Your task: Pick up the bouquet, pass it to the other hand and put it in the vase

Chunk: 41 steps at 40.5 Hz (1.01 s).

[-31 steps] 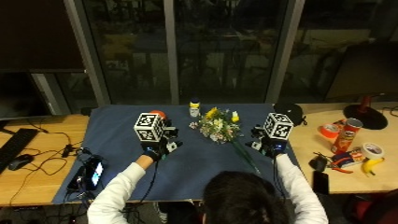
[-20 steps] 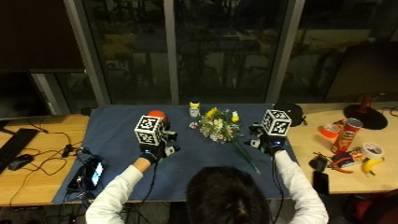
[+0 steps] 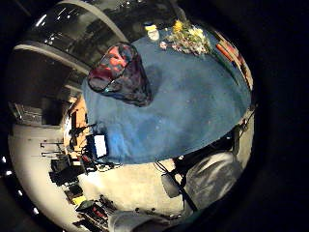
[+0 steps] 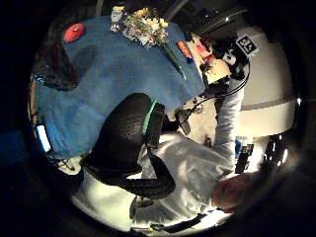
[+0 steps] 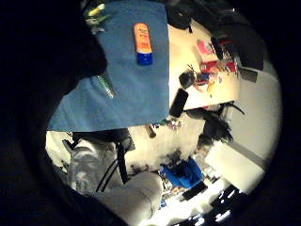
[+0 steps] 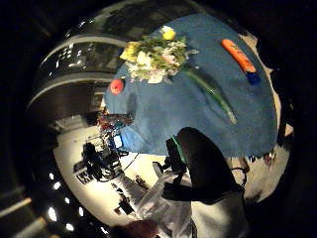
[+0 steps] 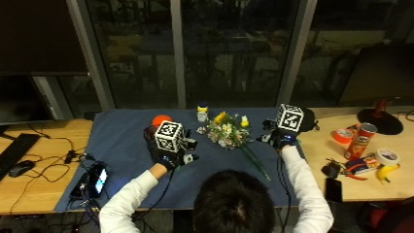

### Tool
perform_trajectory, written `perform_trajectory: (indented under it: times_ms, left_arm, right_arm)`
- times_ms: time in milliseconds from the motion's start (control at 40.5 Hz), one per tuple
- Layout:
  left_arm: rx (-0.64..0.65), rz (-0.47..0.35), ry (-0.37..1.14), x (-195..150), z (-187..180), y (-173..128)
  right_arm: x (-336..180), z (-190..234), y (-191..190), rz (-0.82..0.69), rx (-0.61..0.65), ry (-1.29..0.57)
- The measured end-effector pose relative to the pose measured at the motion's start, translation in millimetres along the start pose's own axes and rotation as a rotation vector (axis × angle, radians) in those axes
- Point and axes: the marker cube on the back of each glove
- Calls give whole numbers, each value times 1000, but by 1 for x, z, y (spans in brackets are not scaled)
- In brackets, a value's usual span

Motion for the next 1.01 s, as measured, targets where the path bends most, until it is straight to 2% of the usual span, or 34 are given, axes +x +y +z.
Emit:
perform_trajectory:
  times_ms: [148,296,345,419,493,592,666,715,839,1011]
  left_arm:
    - [4,-12,-9,6,0,-5]
    - [47,-25,1,14,-15,-4]
    - [47,-22,-3,15,-15,-5]
    - [17,-21,-7,15,-12,-4]
    - [-27,-21,2,14,-11,-1]
    - [-53,-12,36,16,-15,3]
    - [-46,-13,34,16,-16,3]
    - [-41,-19,23,14,-16,3]
    - [-41,-36,21,11,-12,4]
    - [-60,-59,35,11,-9,7]
  right_arm:
    - [-7,-15,-13,-101,139,-3]
    - [-4,14,-39,-16,139,-18]
    - [-2,30,-53,-3,108,-20]
    - [0,63,-70,16,-18,-34]
    - [-3,93,-65,40,-135,-51]
    - [-9,126,-75,15,-50,-33]
    - [-11,151,-85,63,-92,-10]
    - [-14,161,-90,77,-68,31]
    - [-22,166,-93,83,51,159]
    - [-21,171,-103,100,77,72]
